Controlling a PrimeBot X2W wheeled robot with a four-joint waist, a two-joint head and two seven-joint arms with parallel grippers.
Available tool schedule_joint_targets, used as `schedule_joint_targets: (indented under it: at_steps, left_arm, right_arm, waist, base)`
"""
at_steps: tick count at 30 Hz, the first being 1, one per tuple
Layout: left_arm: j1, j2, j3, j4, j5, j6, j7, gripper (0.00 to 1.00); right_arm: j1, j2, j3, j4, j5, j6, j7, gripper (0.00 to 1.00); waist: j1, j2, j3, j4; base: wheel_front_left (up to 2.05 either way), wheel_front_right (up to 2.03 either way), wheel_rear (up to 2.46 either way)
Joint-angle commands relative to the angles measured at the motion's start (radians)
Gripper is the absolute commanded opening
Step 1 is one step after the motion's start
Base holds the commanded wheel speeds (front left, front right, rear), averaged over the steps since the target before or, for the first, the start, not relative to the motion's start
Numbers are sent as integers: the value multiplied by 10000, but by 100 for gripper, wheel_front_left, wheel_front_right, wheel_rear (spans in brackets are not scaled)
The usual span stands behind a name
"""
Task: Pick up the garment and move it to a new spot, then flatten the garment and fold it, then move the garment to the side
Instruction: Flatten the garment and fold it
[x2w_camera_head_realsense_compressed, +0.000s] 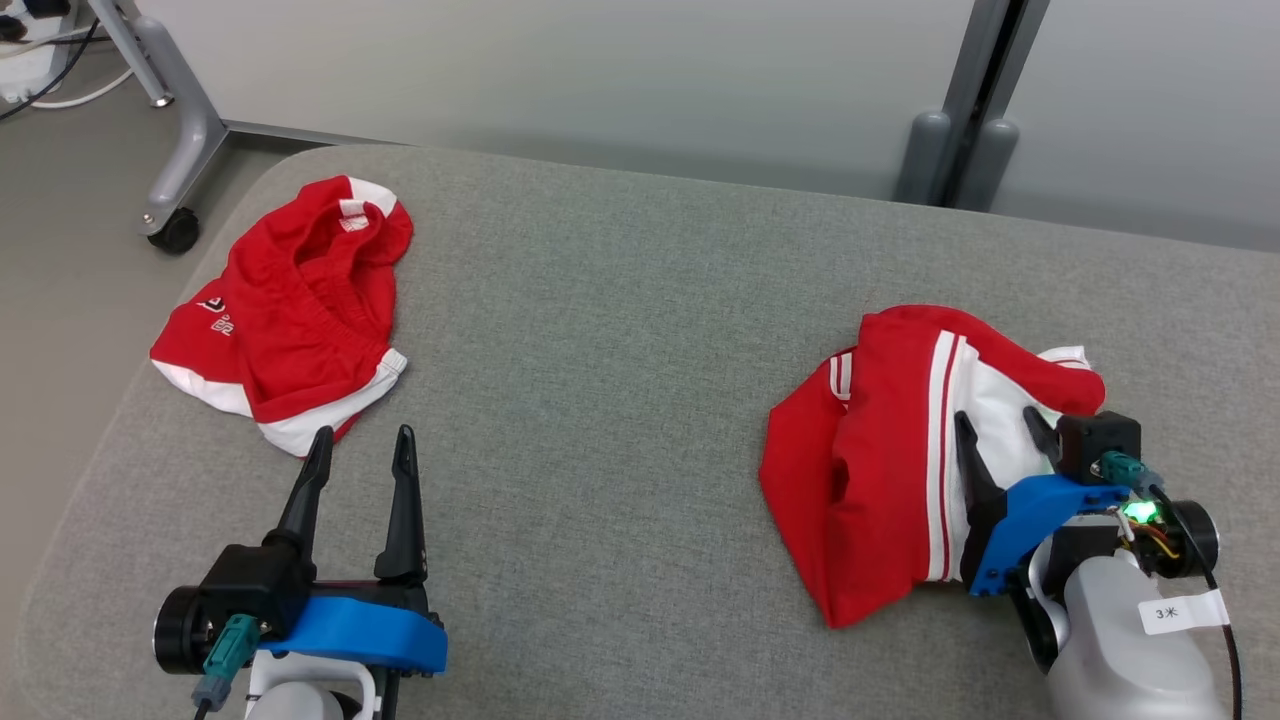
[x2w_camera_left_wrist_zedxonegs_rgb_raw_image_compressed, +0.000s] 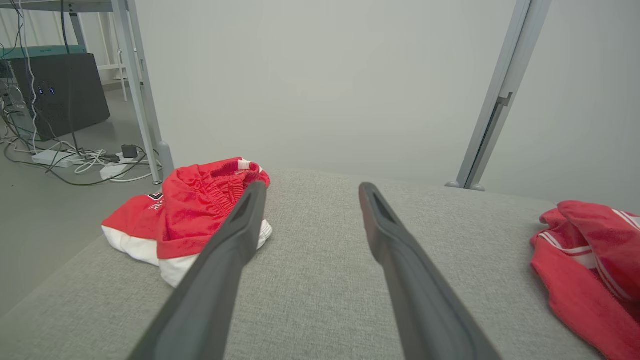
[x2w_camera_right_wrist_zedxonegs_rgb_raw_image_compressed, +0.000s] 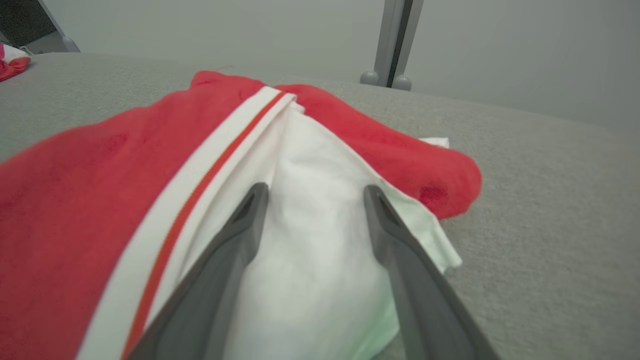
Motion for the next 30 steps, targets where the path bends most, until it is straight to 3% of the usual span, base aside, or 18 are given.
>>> schedule_joint_targets:
  at_steps: [1, 2, 3, 7, 12, 23, 30]
  left_arm:
    - [-167, 2, -23, 14, 67, -20, -29, 100]
    - [-163, -11, -19, 27, 67, -38, -29, 100]
    - [-144, -22, -4, 36, 75, -50, -29, 100]
    - [44, -57, 149, 46, 115, -72, -29, 100]
    - [213, -80, 248, 84, 152, -92, -29, 100]
    - [403, -145, 211, 150, 202, -175, -29, 100]
    - [475, -167, 219, 191, 77, -182, -29, 100]
  right_arm:
    - [-144, -43, -8, 204, 22, 2, -44, 94]
    - [-220, -45, -7, 431, 80, 2, -85, 24]
    - [-320, -46, -15, 567, 125, 2, -169, 0]
    - [-493, -49, -185, 902, 96, 2, -447, 0]
    - [-422, -143, -625, 486, -119, 2, -614, 0]
    - [480, -1145, -1705, -2527, 128, 2, -628, 0]
    - [746, -562, -446, -3771, 191, 2, -623, 0]
  waist:
    - [-2, 0, 18, 50]
    - [-2, 0, 4, 72]
    - [-2, 0, -4, 84]
    - [-2, 0, -106, -29]
    - [-2, 0, -303, -395]
    - [-2, 0, -744, -972]
    - [-2, 0, -942, -964]
  base:
    - [0, 0, 0]
    - [0, 0, 0]
    - [0, 0, 0]
    - [0, 0, 0]
    - [0, 0, 0]
    - [0, 0, 0]
    - [0, 0, 0]
